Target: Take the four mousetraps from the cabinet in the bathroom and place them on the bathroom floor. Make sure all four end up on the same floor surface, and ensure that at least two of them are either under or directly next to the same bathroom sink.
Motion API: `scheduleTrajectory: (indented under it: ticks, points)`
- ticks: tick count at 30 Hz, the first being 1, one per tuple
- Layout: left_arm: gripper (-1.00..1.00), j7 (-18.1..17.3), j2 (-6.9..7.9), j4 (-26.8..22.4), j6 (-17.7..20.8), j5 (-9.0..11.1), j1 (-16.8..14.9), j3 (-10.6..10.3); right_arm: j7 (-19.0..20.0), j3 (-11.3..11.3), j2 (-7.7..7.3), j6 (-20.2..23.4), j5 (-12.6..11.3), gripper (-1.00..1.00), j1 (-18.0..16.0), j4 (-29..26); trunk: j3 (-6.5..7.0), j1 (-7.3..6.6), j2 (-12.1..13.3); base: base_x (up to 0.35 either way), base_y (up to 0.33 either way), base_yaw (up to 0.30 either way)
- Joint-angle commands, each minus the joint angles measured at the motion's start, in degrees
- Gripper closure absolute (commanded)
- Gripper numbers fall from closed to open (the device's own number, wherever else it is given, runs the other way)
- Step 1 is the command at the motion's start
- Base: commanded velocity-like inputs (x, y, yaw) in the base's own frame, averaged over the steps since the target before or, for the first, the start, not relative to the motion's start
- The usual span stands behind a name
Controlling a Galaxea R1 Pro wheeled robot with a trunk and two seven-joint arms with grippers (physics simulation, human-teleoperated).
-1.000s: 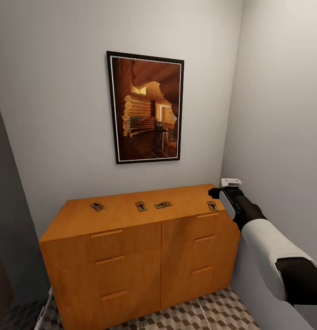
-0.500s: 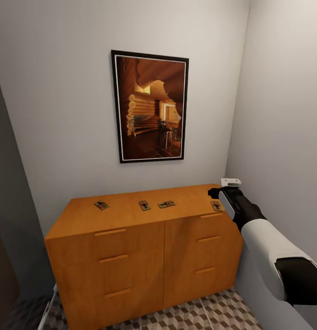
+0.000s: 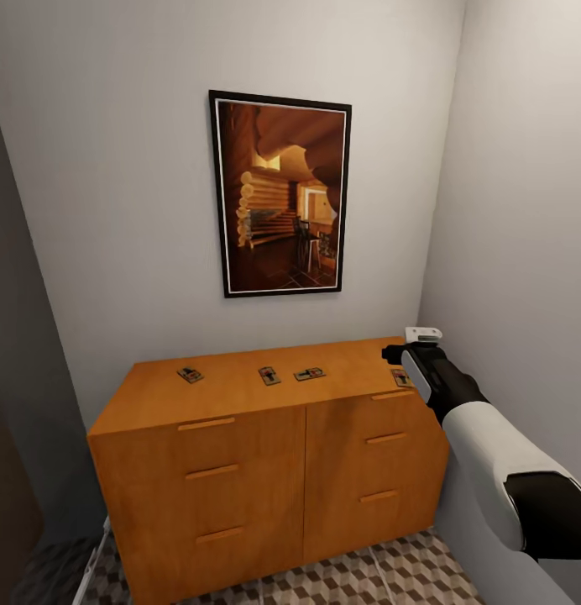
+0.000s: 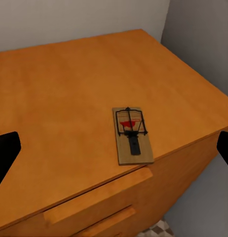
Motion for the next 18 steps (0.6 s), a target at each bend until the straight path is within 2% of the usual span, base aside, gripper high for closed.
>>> scheduleTrajectory:
  ticks: [1, 6, 18]
  points:
    - [-1.0, 0.3, 0.0, 0.0, -0.1, 0.1, 0.0, -0.5, -0.5, 0.5, -0.09, 0.2, -0.6, -1.0, 0.0, -0.1, -0.06, 0.0, 0.0, 0.0, -0.039, 0.003]
    - [-1.0, 0.3, -0.07, 0.0, -0.1, 0.1, 0.0, -0.5, -0.5, 0.5, -0.08, 0.2, -0.6, -1.0, 0.0, -0.1, -0.07, 0.0, 0.0, 0.0, -0.109, 0.001]
    - [-1.0, 0.3, -0.09, 0.0, -0.1, 0.1, 0.0, -0.4, -0.5, 0.5, -0.02, 0.2, -0.6, -1.0, 0.0, -0.1, -0.07, 0.0, 0.0, 0.0, -0.181, 0.001]
